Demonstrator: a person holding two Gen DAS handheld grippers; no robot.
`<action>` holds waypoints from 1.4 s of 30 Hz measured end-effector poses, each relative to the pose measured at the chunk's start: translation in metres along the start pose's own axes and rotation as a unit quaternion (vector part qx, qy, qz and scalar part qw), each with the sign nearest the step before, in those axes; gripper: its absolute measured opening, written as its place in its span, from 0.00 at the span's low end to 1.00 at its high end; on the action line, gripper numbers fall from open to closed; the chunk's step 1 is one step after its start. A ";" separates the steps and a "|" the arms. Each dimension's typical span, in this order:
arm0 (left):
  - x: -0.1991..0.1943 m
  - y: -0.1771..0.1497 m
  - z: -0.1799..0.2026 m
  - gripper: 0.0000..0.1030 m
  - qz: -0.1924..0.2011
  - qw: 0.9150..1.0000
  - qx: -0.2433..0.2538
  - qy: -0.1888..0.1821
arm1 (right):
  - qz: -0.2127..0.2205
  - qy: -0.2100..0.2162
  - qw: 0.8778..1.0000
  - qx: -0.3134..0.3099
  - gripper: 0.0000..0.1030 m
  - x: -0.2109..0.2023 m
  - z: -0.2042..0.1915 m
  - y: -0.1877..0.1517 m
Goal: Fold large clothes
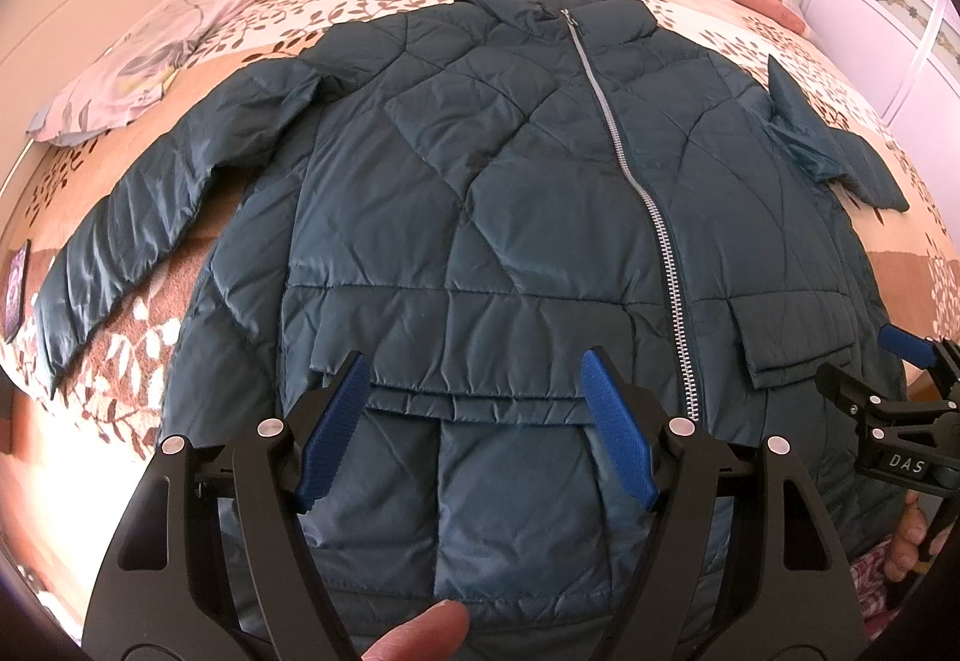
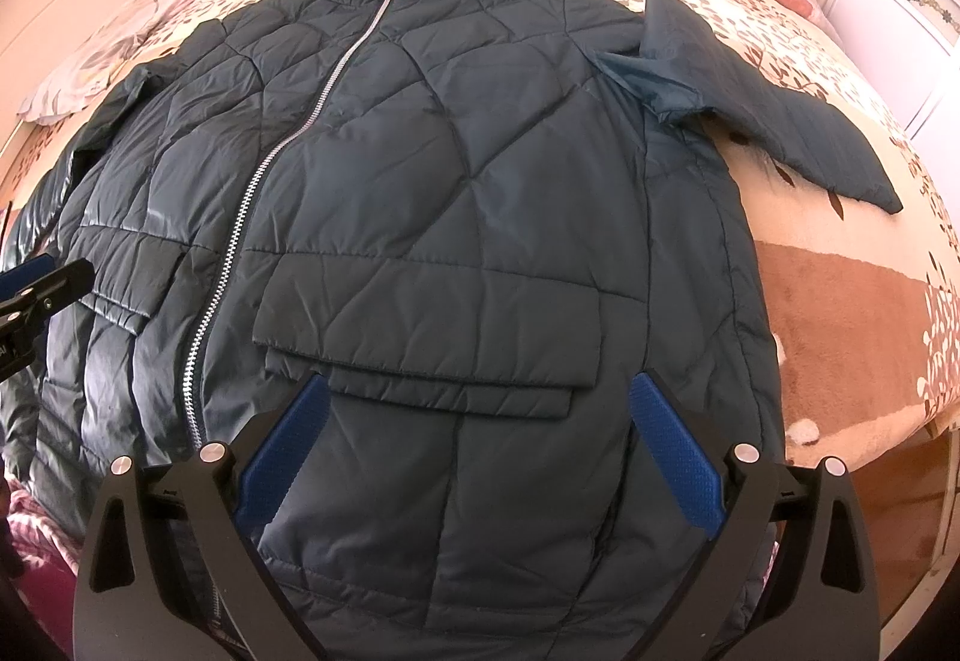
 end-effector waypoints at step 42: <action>-0.004 0.001 0.001 0.71 0.006 1.000 0.009 -0.001 | 0.032 0.000 0.998 0.057 0.94 -0.012 0.033 0.019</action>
Point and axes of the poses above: each gripper's, at about its wrist camera, not at the fingertips, and x roughly the way its jaws point, z to its right, y to its top, the point moved 8 cm from there along x, roughly the way its jaws point, and after that the axes turned 7 degrees about x, right-handed, at the moved point
